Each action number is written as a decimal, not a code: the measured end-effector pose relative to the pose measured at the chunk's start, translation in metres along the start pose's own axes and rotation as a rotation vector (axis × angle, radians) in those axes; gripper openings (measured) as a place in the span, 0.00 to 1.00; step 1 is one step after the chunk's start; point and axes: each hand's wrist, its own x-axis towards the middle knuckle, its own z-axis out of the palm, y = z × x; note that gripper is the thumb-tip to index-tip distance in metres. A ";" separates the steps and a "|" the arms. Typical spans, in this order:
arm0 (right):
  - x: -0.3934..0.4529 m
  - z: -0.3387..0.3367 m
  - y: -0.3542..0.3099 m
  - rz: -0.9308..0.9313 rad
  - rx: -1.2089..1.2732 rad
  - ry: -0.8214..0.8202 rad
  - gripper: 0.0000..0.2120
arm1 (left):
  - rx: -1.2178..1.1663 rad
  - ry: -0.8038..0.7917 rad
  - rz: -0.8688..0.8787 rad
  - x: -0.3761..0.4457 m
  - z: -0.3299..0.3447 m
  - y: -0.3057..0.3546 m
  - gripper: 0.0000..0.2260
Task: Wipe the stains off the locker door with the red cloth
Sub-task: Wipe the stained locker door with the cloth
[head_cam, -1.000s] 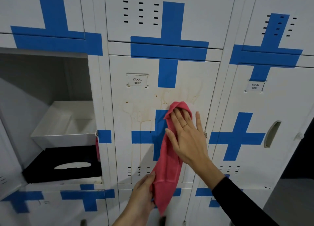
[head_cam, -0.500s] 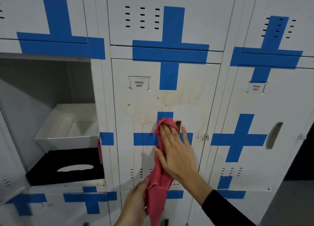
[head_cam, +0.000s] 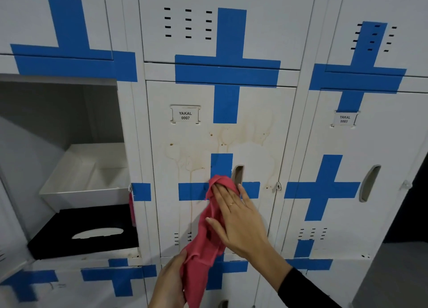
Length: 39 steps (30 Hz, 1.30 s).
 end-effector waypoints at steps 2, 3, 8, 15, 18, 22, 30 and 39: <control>0.003 -0.005 0.003 0.059 0.004 0.070 0.33 | 0.015 -0.012 -0.012 0.001 -0.004 0.003 0.17; 0.009 -0.009 0.001 0.089 0.024 0.115 0.34 | -0.007 -0.006 -0.019 0.000 -0.003 0.005 0.15; 0.035 -0.016 -0.020 0.127 0.156 0.164 0.36 | -0.088 -0.027 0.010 0.007 -0.006 -0.002 0.09; -0.007 0.008 -0.011 0.103 0.092 0.071 0.33 | -0.019 0.056 0.071 0.014 -0.017 -0.004 0.16; 0.014 -0.002 -0.015 0.145 0.153 0.151 0.34 | -0.033 0.020 -0.006 -0.004 -0.006 -0.001 0.12; 0.026 -0.002 -0.026 0.126 0.225 0.127 0.36 | -0.046 -0.035 -0.011 -0.014 -0.006 -0.002 0.09; 0.000 0.011 -0.008 0.044 0.083 0.083 0.31 | -0.126 -0.048 -0.025 -0.022 -0.005 -0.001 0.11; -0.004 0.027 -0.020 -0.053 0.141 -0.049 0.33 | -0.131 0.017 -0.009 -0.028 0.006 0.000 0.10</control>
